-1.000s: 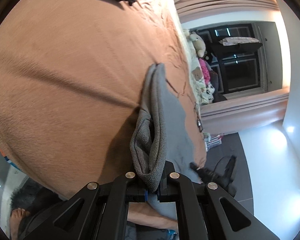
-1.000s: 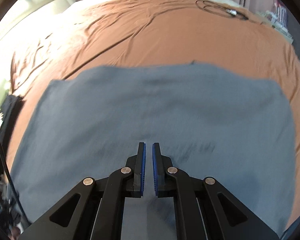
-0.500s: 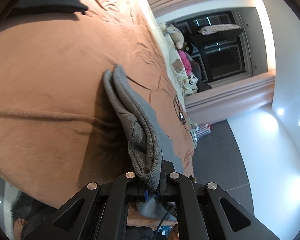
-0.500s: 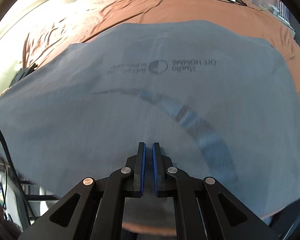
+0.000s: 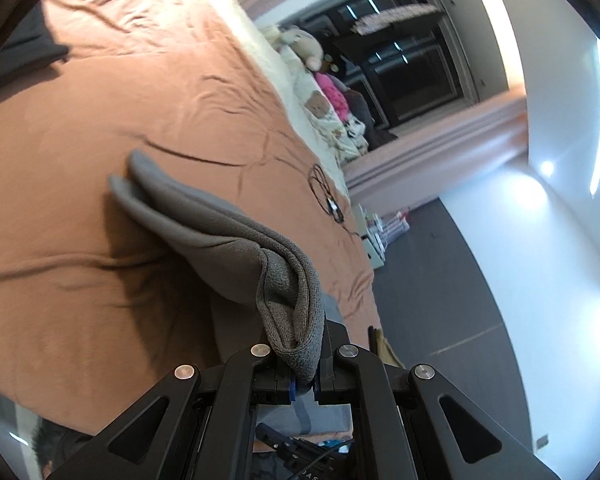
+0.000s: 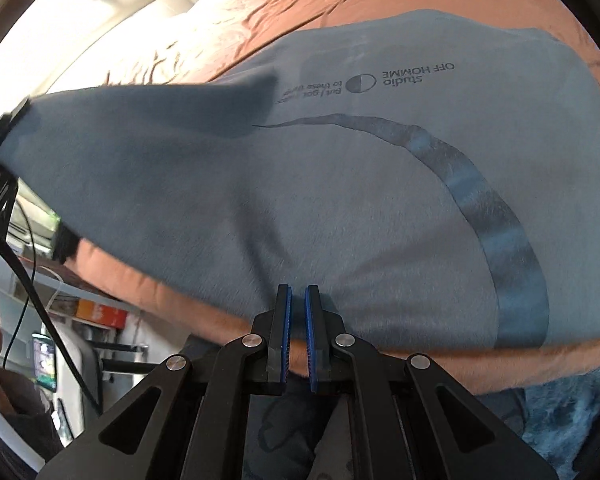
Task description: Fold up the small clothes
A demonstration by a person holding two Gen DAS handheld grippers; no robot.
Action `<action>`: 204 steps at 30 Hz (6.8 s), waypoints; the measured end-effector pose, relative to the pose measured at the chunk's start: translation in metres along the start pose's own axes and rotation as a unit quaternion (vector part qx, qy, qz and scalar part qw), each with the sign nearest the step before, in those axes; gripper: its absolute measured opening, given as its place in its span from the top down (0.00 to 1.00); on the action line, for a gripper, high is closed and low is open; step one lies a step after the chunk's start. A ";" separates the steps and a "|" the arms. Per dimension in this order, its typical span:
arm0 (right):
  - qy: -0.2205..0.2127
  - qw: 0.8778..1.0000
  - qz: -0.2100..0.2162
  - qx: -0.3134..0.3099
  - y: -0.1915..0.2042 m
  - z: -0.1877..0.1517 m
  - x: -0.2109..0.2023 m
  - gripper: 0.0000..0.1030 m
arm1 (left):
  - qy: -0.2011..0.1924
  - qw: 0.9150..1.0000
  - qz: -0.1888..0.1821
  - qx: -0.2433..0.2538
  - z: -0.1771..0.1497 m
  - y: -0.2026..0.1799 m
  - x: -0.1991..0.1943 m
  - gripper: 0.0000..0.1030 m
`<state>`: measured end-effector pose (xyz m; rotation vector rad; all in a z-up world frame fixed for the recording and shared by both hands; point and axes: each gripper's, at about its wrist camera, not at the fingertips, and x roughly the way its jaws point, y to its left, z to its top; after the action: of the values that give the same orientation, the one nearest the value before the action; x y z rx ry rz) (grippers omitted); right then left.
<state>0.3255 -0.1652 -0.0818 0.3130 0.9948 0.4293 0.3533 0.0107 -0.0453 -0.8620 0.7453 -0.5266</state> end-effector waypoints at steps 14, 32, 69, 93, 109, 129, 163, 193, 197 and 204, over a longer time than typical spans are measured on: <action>-0.105 0.994 0.011 0.027 -0.068 -0.009 -0.098 0.85 | 0.053 0.995 0.001 0.082 -0.021 -0.091 0.068 0.96; -0.171 0.980 0.006 0.101 -0.142 -0.070 -0.160 0.49 | 0.156 0.977 0.026 0.144 -0.098 -0.146 0.182 0.96; -0.129 0.991 -0.035 0.026 -0.140 -0.069 -0.181 0.47 | 0.241 0.953 0.094 0.159 -0.145 -0.077 0.207 0.31; -0.032 0.968 -0.205 -0.139 -0.055 -0.009 -0.125 0.37 | 0.250 0.948 0.165 0.111 -0.143 0.012 0.182 0.57; -0.057 0.983 -0.156 -0.084 -0.085 0.006 -0.142 0.95 | 0.270 0.931 0.211 0.127 -0.154 0.006 0.197 0.68; -0.083 0.979 -0.172 -0.077 -0.107 -0.015 -0.169 0.39 | 0.245 0.940 0.195 0.132 -0.136 -0.002 0.178 0.68; 0.035 0.918 -0.165 -0.359 0.040 0.020 -0.033 0.52 | 0.198 0.966 0.156 0.051 -0.102 0.065 0.107 0.68; 0.044 0.923 -0.114 -0.366 0.033 0.037 -0.033 0.94 | 0.213 0.961 0.165 0.065 -0.105 0.045 0.132 0.68; 0.017 0.941 -0.081 -0.328 0.019 0.053 -0.056 0.94 | 0.217 0.960 0.161 0.073 -0.107 0.032 0.145 0.68; -0.027 0.968 -0.046 -0.247 -0.031 0.083 -0.099 0.95 | 0.224 0.957 0.160 0.089 -0.114 0.009 0.179 0.68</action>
<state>0.3560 -0.2450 0.0202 -0.1694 0.8143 0.5636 0.3806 -0.1609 -0.1670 -0.4401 1.2076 -0.4938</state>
